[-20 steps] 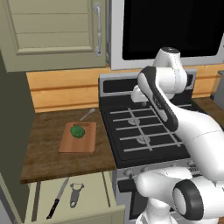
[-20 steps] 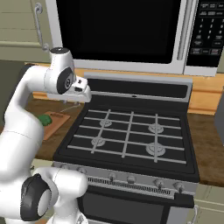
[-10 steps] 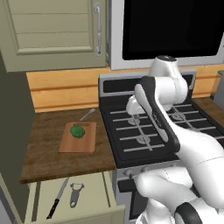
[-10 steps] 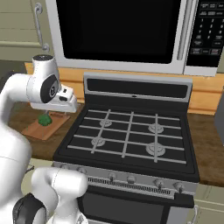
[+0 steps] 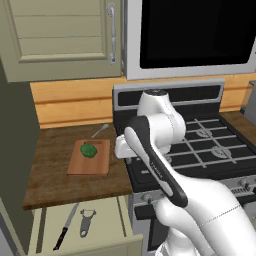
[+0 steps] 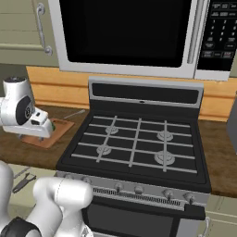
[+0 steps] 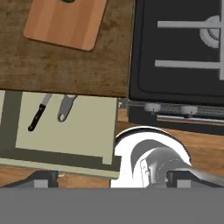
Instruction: Place the appropriate cutting tool for cutting the broccoli skin on the cutting board.
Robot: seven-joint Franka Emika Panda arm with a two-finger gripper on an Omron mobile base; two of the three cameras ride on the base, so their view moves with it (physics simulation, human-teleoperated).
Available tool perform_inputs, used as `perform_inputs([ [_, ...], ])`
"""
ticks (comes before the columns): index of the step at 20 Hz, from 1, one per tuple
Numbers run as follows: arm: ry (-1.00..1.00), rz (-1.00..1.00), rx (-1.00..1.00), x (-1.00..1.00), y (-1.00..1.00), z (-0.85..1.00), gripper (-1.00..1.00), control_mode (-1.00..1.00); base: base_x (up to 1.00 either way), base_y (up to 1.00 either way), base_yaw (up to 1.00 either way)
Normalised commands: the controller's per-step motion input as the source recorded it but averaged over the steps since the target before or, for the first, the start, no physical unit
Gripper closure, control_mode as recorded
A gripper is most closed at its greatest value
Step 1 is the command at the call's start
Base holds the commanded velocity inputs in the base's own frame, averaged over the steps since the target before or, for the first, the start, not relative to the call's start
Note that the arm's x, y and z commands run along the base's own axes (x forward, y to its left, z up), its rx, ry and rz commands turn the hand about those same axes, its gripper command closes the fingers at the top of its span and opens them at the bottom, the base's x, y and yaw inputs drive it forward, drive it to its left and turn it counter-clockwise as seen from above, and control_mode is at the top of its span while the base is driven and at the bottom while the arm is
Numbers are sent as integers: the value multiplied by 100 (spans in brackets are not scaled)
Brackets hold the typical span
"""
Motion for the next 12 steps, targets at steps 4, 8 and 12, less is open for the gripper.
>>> perform_inputs([
  [4, 18, 0, 0, -8, 41, -16, -100, -100, 0, 0, 0],
  [8, 14, 0, 6, -23, 30, -14, -100, -100, 0, 0, 0],
  [12, 14, 0, 1, -4, 40, -20, -100, -100, 0, 0, 0],
])
